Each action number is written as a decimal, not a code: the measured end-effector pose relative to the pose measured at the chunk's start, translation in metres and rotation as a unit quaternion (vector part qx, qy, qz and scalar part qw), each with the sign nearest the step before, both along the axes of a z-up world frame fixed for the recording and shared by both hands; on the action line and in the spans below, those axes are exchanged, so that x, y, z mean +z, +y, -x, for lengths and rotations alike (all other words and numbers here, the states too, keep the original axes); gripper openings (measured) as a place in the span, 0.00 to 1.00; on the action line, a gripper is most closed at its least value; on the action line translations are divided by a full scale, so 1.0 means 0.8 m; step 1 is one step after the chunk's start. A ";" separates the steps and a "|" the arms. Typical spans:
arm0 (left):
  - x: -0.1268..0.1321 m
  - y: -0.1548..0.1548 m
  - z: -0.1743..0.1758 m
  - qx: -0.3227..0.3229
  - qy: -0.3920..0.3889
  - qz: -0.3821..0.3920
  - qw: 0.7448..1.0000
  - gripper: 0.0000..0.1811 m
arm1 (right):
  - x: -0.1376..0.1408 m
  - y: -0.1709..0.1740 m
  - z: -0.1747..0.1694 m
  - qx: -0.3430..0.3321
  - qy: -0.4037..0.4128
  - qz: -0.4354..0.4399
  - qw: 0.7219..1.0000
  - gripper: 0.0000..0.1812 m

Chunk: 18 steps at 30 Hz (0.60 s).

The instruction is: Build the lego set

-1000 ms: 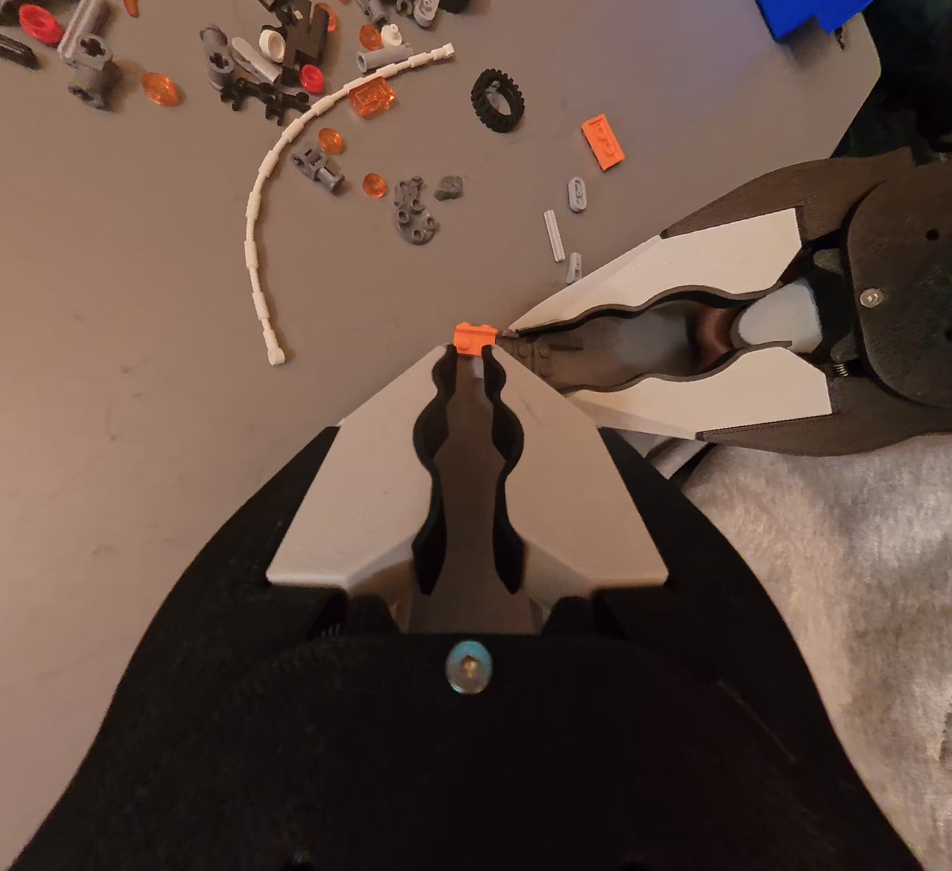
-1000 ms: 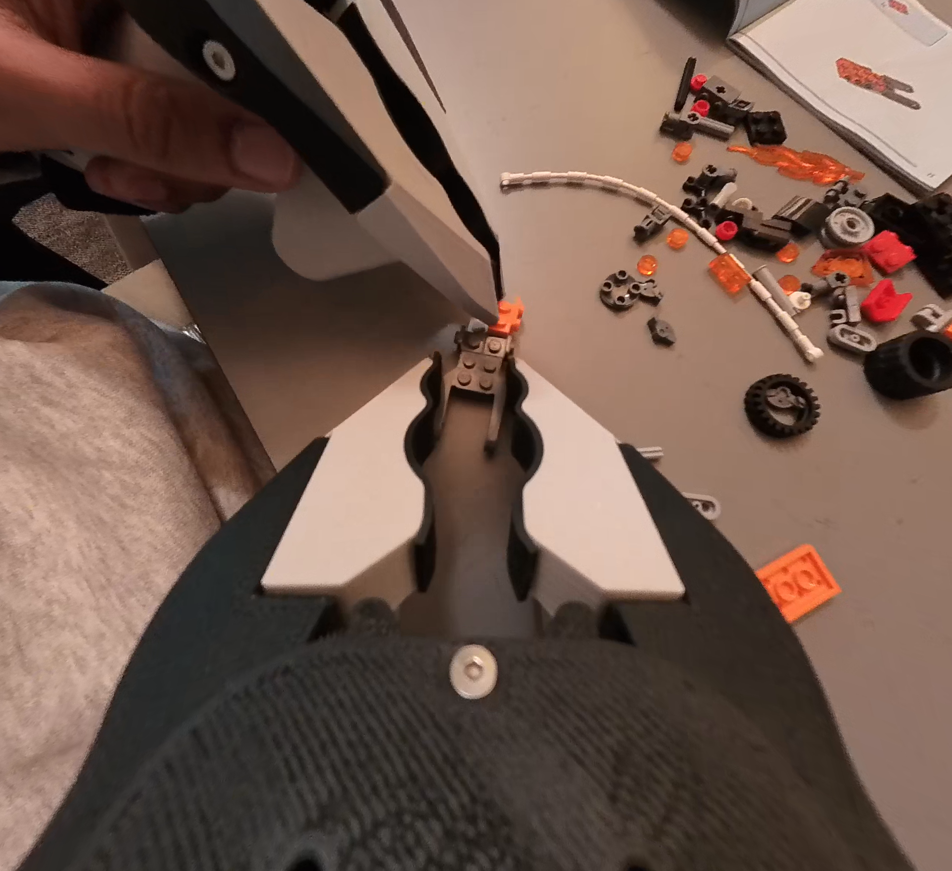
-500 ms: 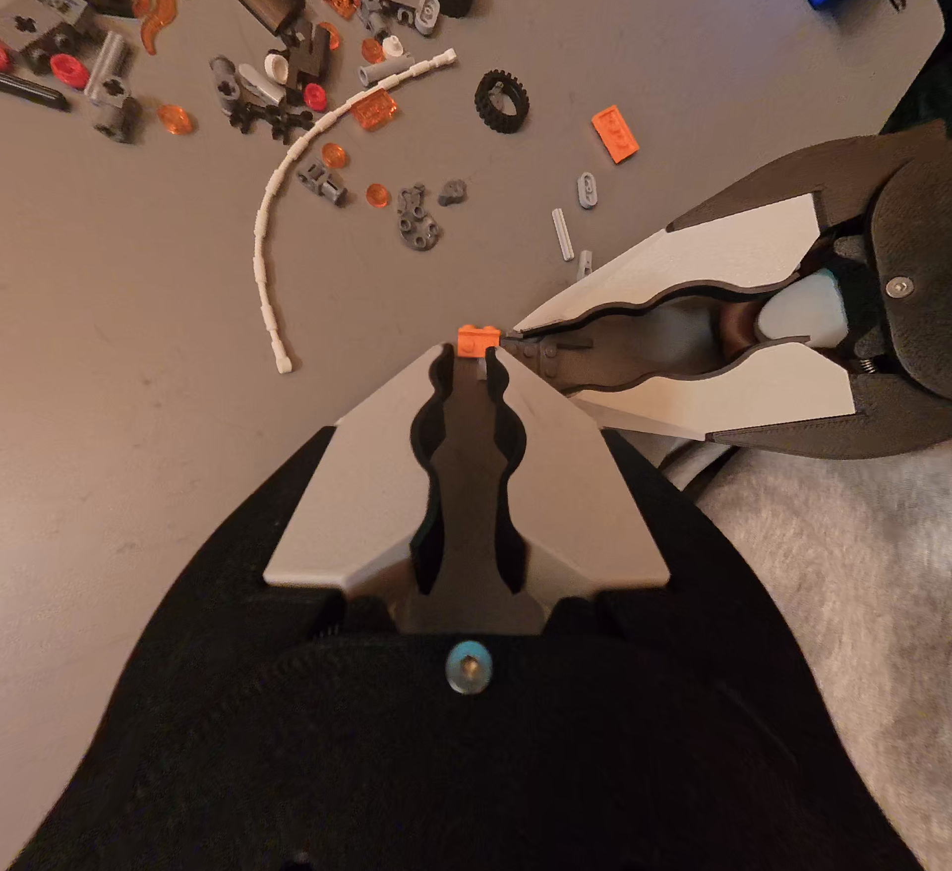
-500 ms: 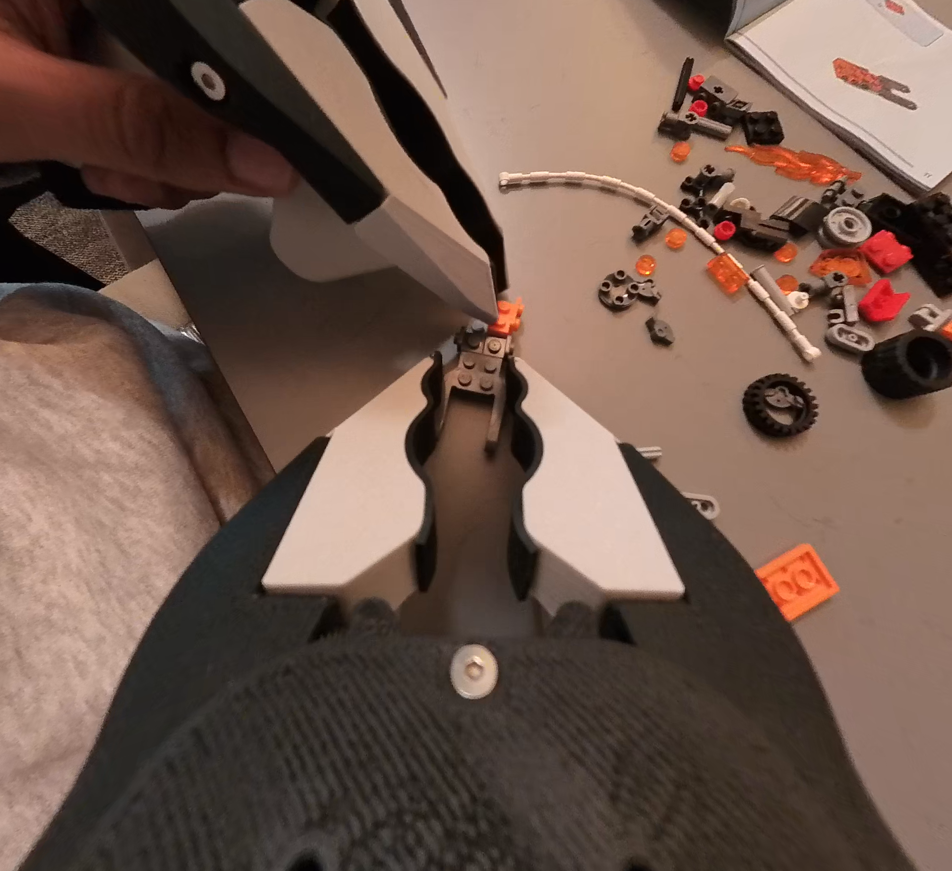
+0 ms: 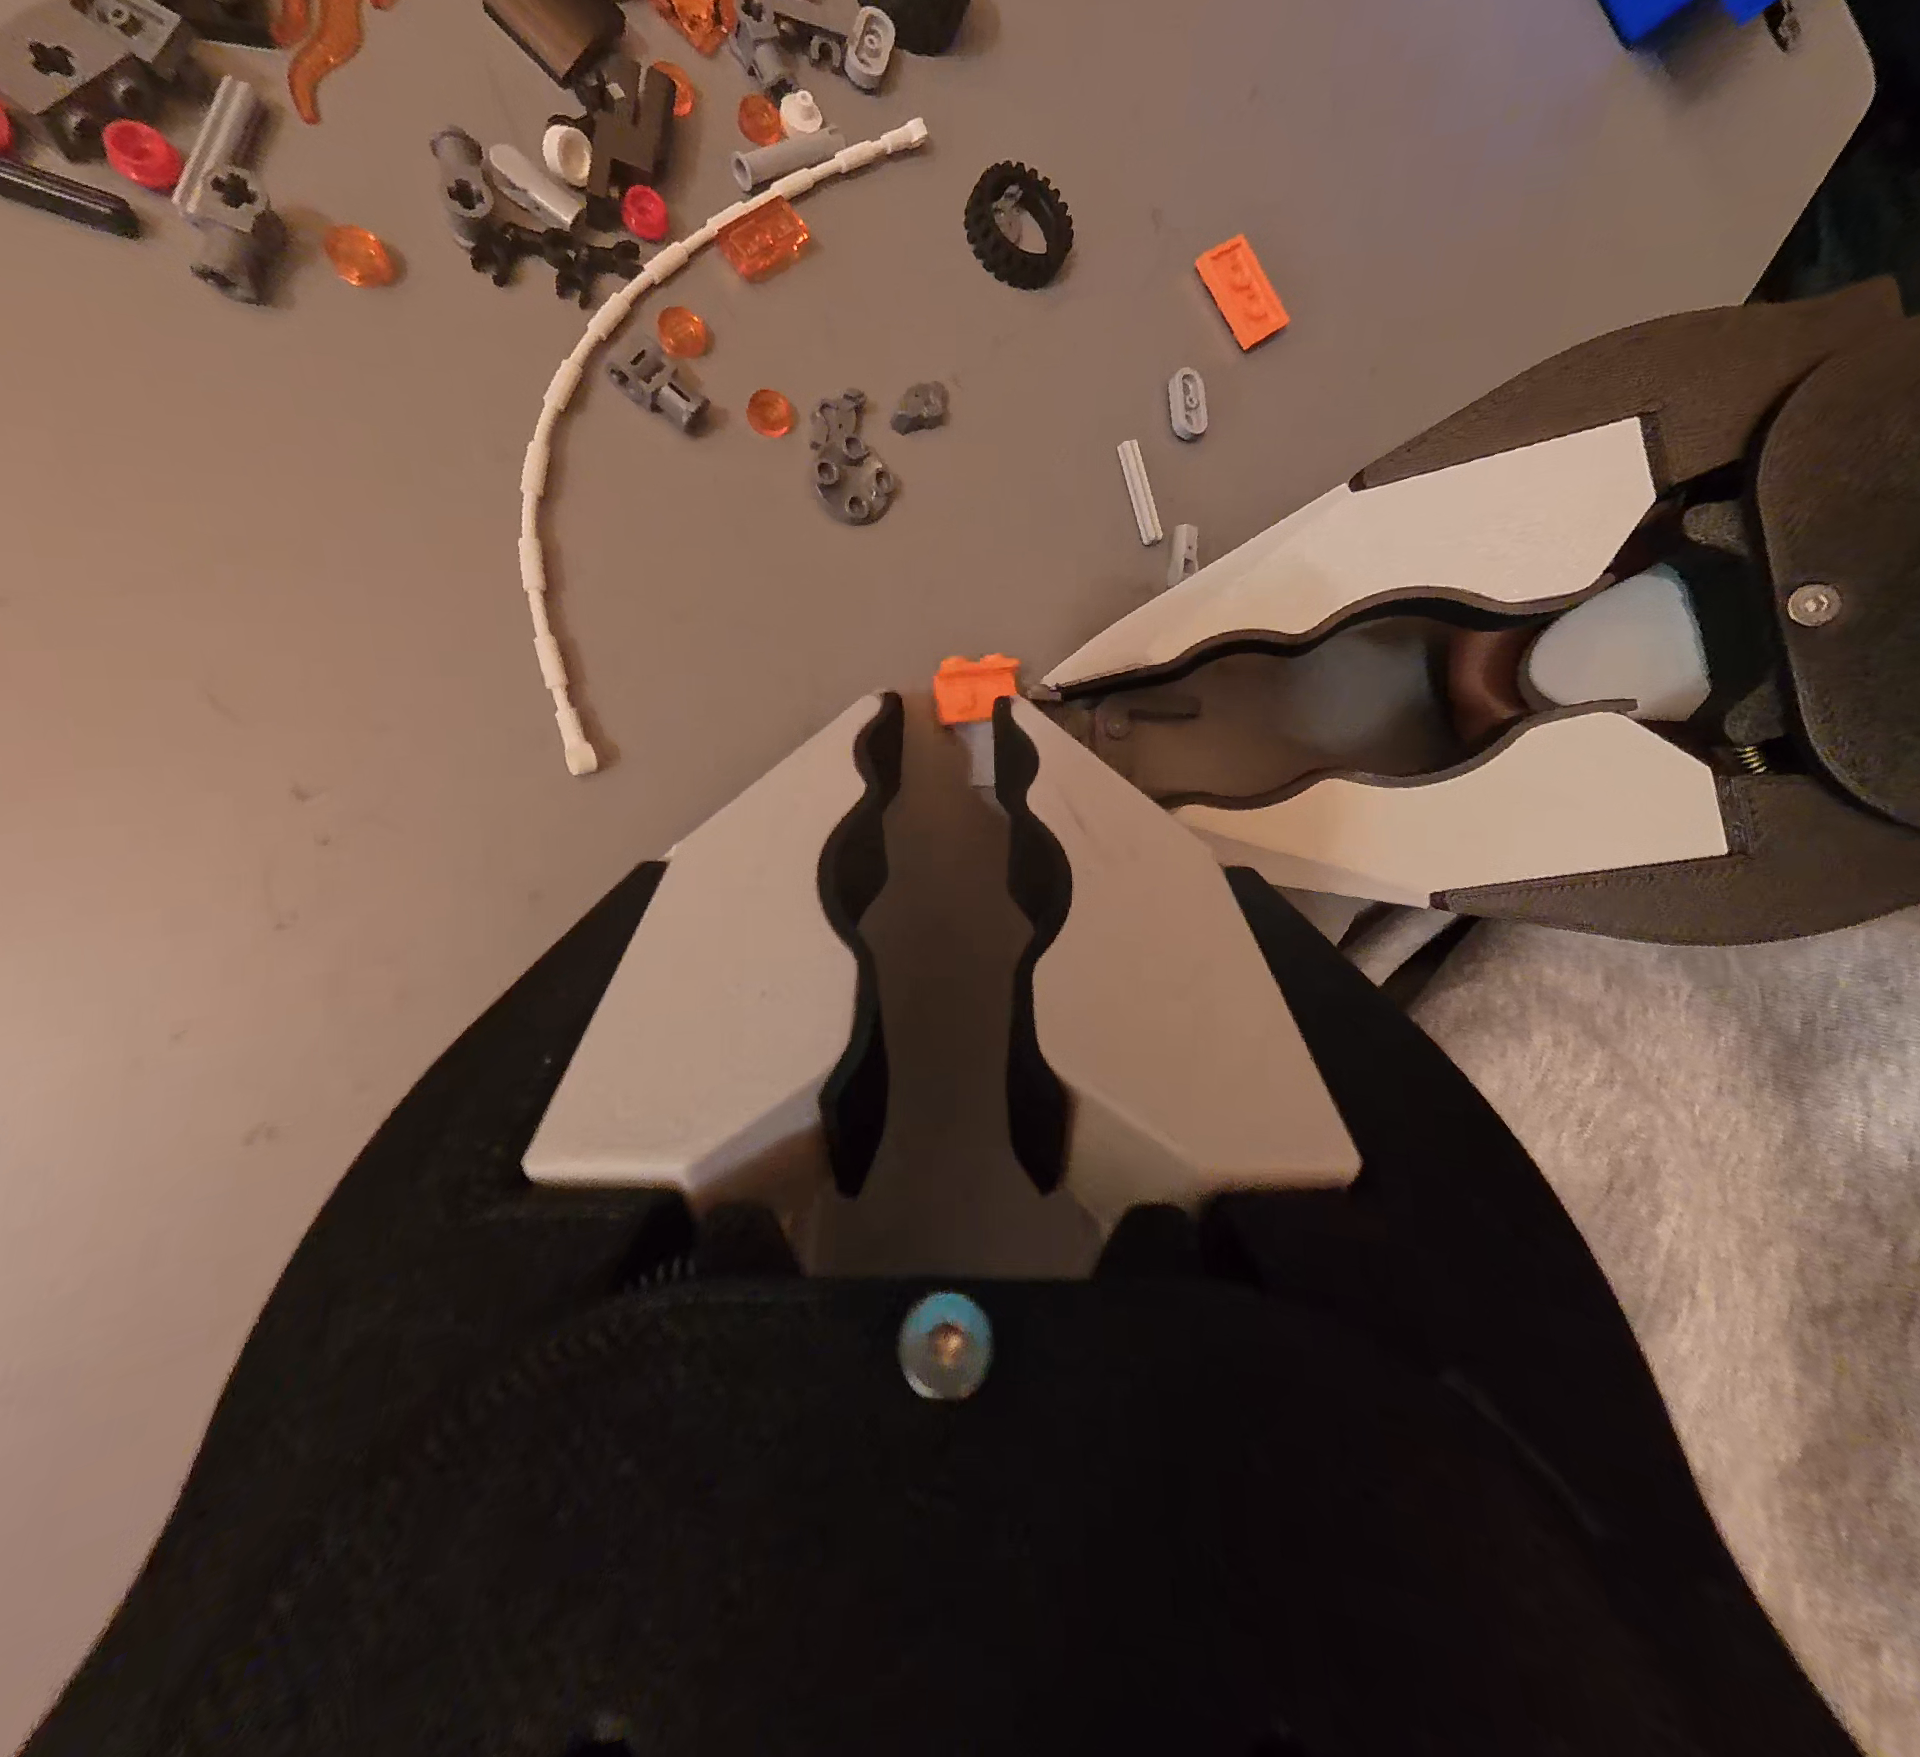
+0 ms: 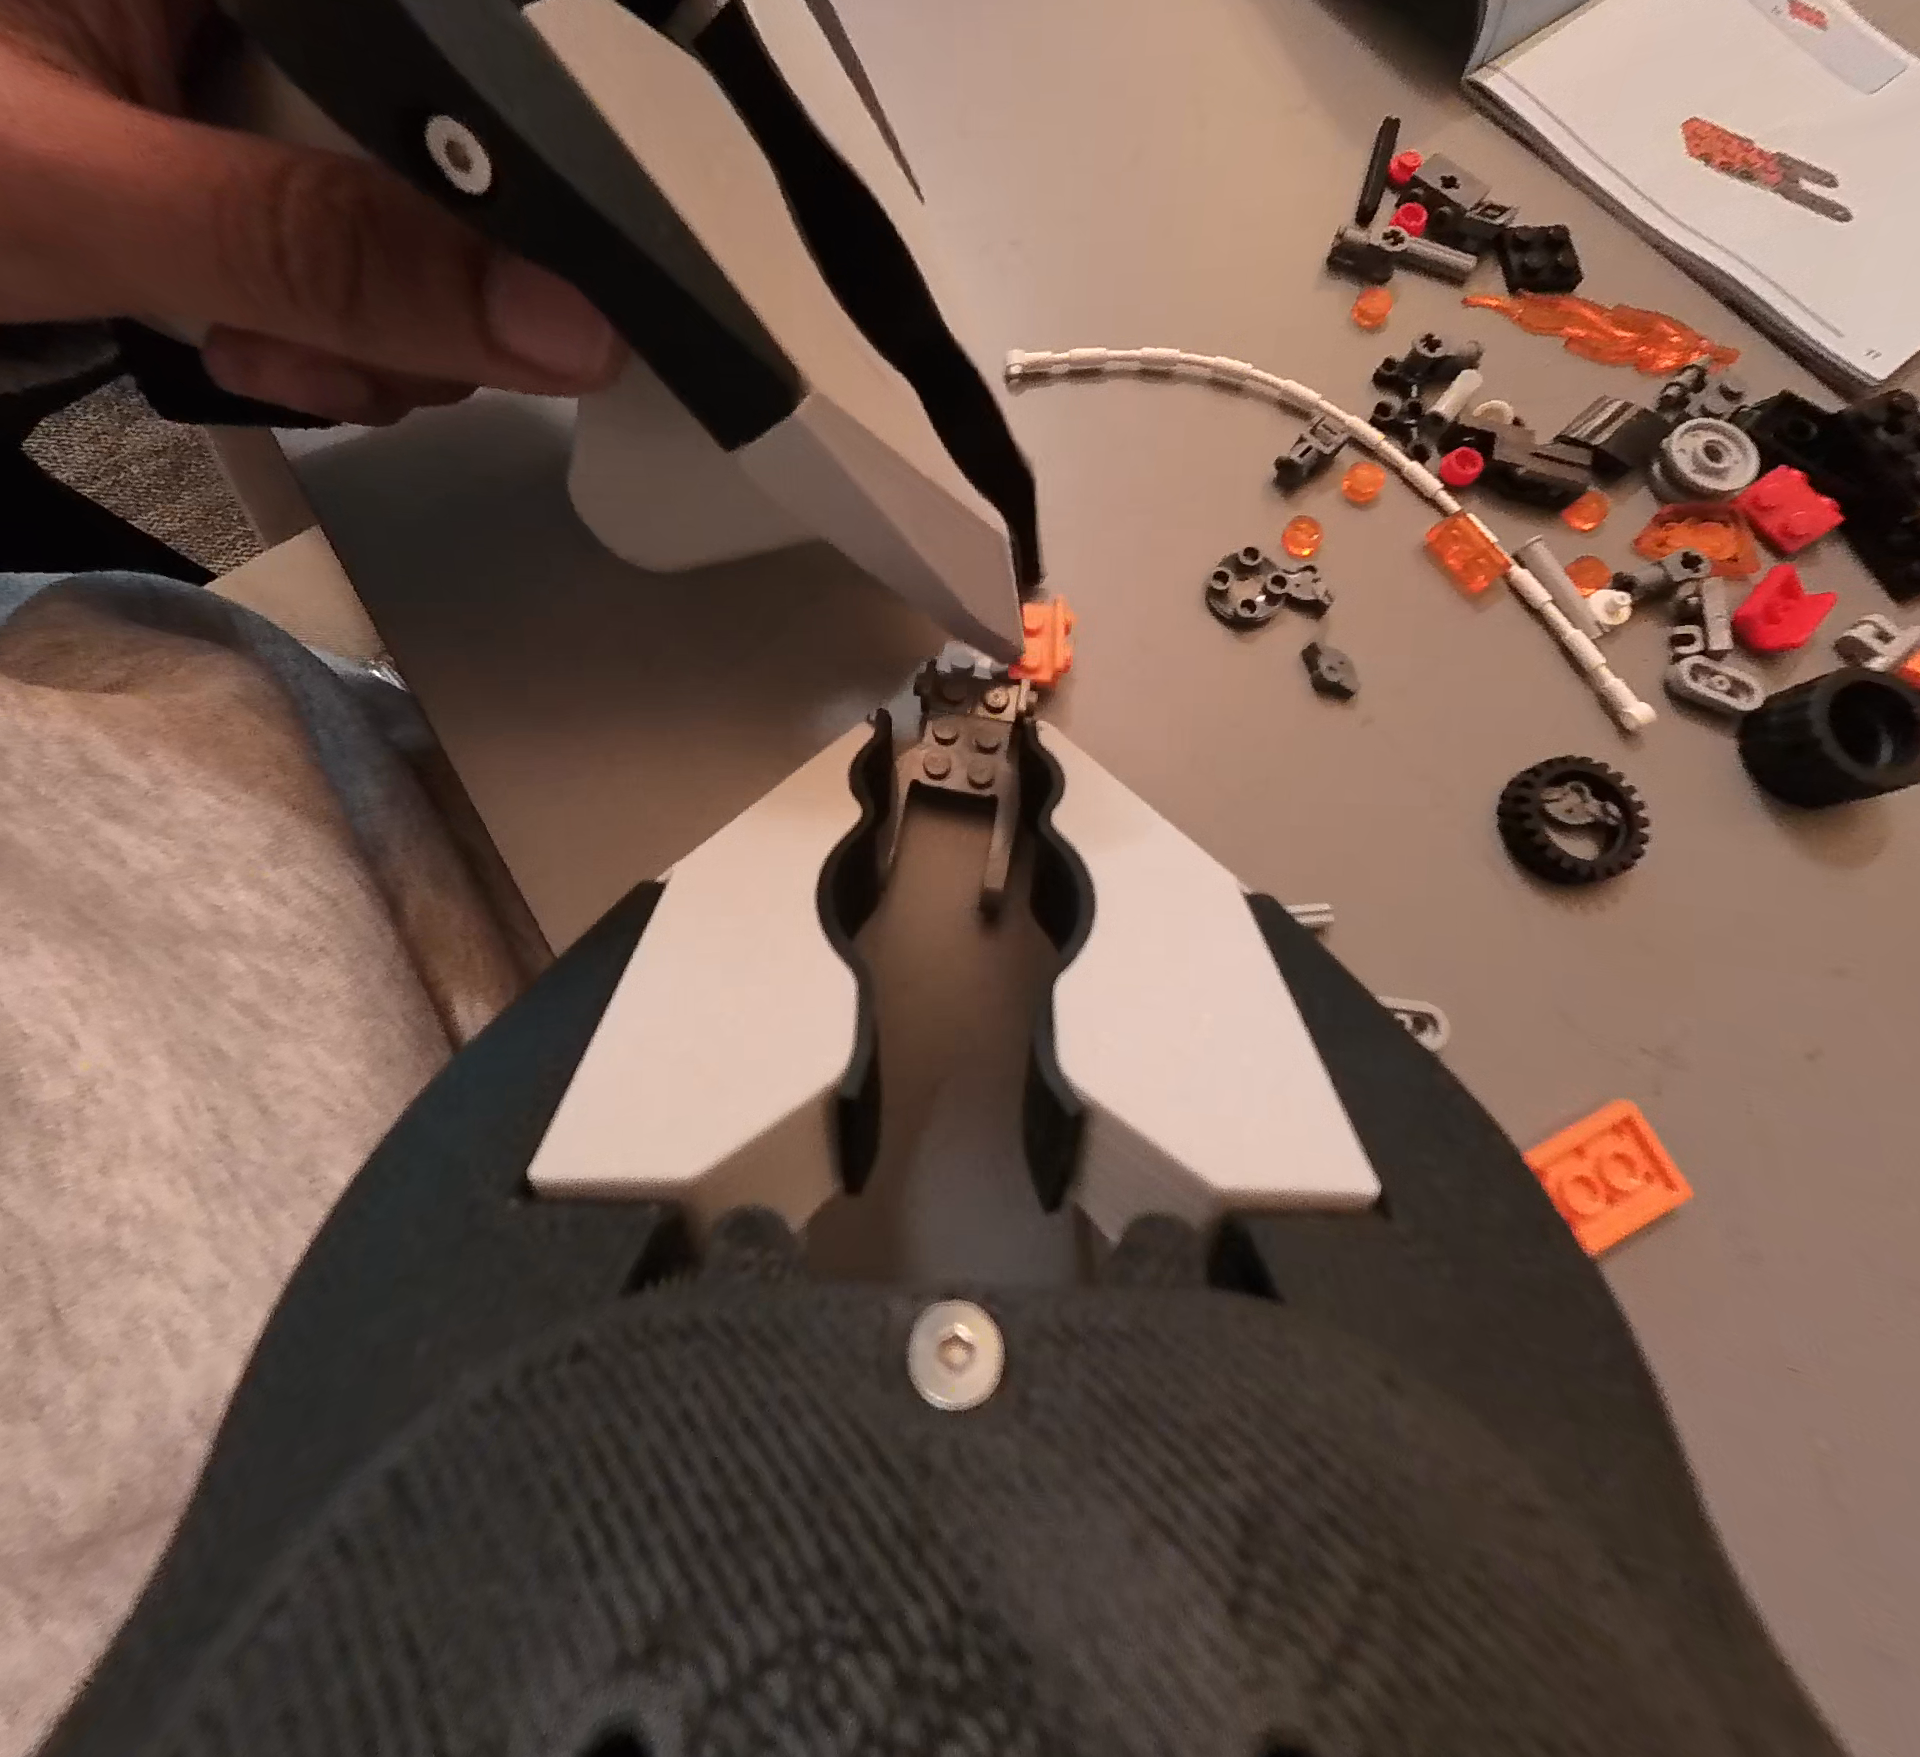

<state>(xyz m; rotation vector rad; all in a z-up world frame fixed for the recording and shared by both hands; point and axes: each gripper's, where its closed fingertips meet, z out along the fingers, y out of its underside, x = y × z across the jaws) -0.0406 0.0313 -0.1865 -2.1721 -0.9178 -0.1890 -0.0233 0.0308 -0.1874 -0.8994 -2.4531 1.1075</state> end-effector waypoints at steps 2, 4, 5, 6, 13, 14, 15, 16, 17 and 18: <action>0.000 0.000 -0.001 -0.001 0.000 0.001 1.000 0.10 | 0.000 0.000 0.000 0.000 0.000 0.000 1.000 0.13; 0.000 -0.001 -0.002 -0.002 0.001 0.004 1.000 0.10 | 0.000 0.000 0.000 0.000 0.000 0.000 1.000 0.13; 0.000 -0.001 -0.002 -0.002 0.001 0.004 1.000 0.10 | 0.000 0.000 0.000 0.000 0.001 0.000 1.000 0.13; 0.000 -0.001 -0.003 -0.003 0.001 0.004 1.000 0.09 | 0.000 0.000 0.000 0.000 0.001 0.000 1.000 0.13; -0.001 0.001 -0.008 -0.010 -0.014 -0.007 1.000 0.06 | 0.000 0.000 0.000 0.000 0.001 -0.001 1.000 0.13; -0.001 0.001 -0.008 -0.010 -0.016 -0.009 1.000 0.06 | 0.000 0.000 0.000 0.000 0.001 -0.001 1.000 0.13; 0.000 0.001 -0.008 -0.010 -0.018 -0.011 1.000 0.06 | 0.000 0.000 0.000 0.000 0.001 -0.001 1.000 0.13; 0.000 0.001 -0.008 -0.011 -0.019 -0.013 1.000 0.06 | 0.000 0.000 0.000 0.000 0.001 -0.001 1.000 0.13; 0.000 0.001 -0.008 -0.011 -0.020 -0.015 1.000 0.06 | 0.000 0.000 0.000 0.000 0.001 -0.001 1.000 0.13; 0.000 0.001 -0.008 -0.011 -0.021 -0.016 1.000 0.05 | 0.000 0.000 0.000 0.000 0.001 -0.001 1.000 0.13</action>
